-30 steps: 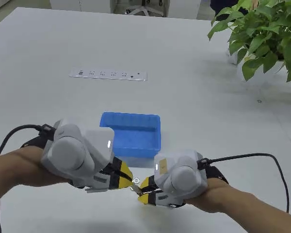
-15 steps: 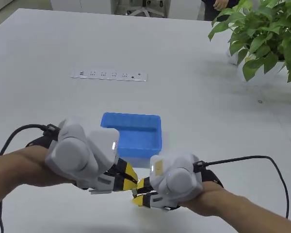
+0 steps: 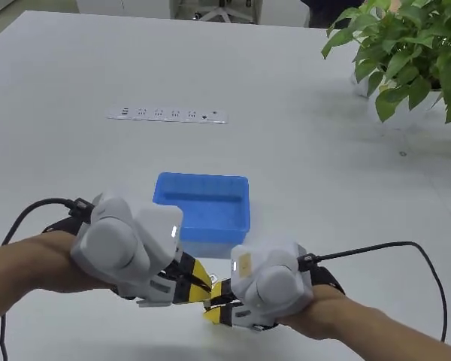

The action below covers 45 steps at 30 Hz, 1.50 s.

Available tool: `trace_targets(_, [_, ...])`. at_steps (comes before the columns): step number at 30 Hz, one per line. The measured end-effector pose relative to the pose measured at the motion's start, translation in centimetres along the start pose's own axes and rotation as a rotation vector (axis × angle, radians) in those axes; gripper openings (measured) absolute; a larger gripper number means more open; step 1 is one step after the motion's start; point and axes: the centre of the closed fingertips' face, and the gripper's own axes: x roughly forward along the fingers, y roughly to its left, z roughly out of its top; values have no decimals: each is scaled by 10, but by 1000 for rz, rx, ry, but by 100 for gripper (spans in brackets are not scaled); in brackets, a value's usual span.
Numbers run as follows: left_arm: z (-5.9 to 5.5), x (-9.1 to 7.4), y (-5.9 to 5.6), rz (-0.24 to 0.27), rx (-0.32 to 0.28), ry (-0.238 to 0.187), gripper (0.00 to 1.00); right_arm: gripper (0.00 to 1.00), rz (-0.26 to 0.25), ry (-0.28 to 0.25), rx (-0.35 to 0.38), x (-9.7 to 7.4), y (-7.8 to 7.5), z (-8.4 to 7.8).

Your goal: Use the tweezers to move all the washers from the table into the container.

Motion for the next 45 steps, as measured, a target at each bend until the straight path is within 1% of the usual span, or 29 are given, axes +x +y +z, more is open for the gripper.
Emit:
trace_targets(2, [-2, 0, 0, -3, -14, -7, 7, 9, 1, -1, -3, 0, 0, 0])
trace_targets(7, [-4, 1, 0, 0, -19, -5, 7, 9, 3, -2, -6, 1, 0, 1])
trace_targets(10, [-5, 0, 0, 2, -11, 5, 7, 9, 4, -2, -7, 1, 0, 1])
trace_targets(16, [-3, -3, 2, 9, 0, 7, 7, 10, -4, -3, -19, -1, -3, 3])
trace_targets(27, [-3, -6, 9, 24, 15, 16, 7, 11, -23, -8, -32, -2, -12, 6])
trace_targets(35, [-6, -6, 16, 30, 21, 26, 7, 12, -39, -13, -25, -1, -20, 5])
trace_targets(45, [-9, -5, 22, 29, 23, 39, 7, 12, -40, -16, -21, 2, -25, 4])
